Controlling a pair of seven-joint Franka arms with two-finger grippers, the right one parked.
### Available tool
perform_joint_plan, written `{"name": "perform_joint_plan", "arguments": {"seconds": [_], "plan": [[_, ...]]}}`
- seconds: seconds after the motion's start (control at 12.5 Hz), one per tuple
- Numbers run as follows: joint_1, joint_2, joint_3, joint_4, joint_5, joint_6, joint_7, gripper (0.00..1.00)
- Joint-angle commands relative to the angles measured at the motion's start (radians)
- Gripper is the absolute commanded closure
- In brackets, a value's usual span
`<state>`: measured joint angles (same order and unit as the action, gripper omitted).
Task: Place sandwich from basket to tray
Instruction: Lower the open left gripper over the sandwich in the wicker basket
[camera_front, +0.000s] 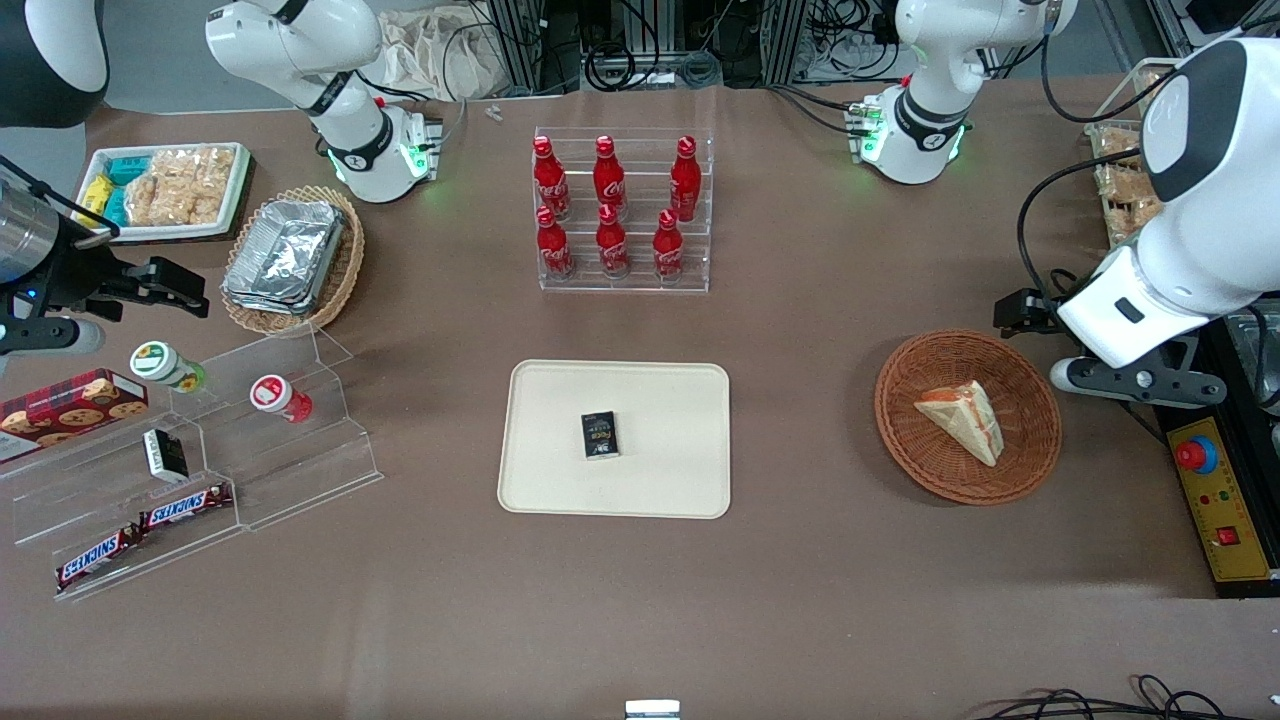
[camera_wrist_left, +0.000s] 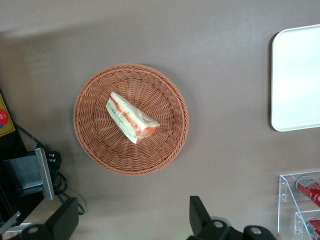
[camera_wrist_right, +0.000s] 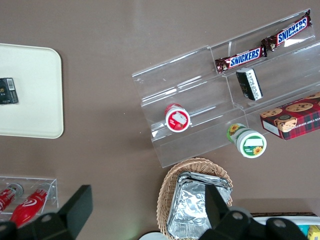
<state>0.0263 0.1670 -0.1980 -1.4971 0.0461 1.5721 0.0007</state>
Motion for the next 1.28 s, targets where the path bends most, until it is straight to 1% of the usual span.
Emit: {"name": "perform_joint_plan", "arguments": {"seconds": [0.0,0.24,0.32,0.4,0.48,0.72,0.96,1.2], "plan": [[-0.011,0.015,0.008,0.031,-0.015,-0.034,-0.022,0.0],[-0.009,0.02,0.012,0.012,-0.011,-0.035,-0.025,0.0],[-0.005,0.022,0.014,-0.014,-0.009,-0.034,-0.074,0.0],[0.015,0.034,0.014,-0.026,-0.014,-0.024,-0.173,0.0],[0.017,0.043,0.014,-0.056,-0.006,-0.002,-0.22,0.0],[0.035,0.014,0.014,-0.237,-0.005,0.227,-0.336,0.0],[0.049,0.023,0.015,-0.339,0.005,0.379,-0.591,0.0],[0.049,0.029,0.037,-0.463,0.014,0.535,-0.679,0.0]]}}
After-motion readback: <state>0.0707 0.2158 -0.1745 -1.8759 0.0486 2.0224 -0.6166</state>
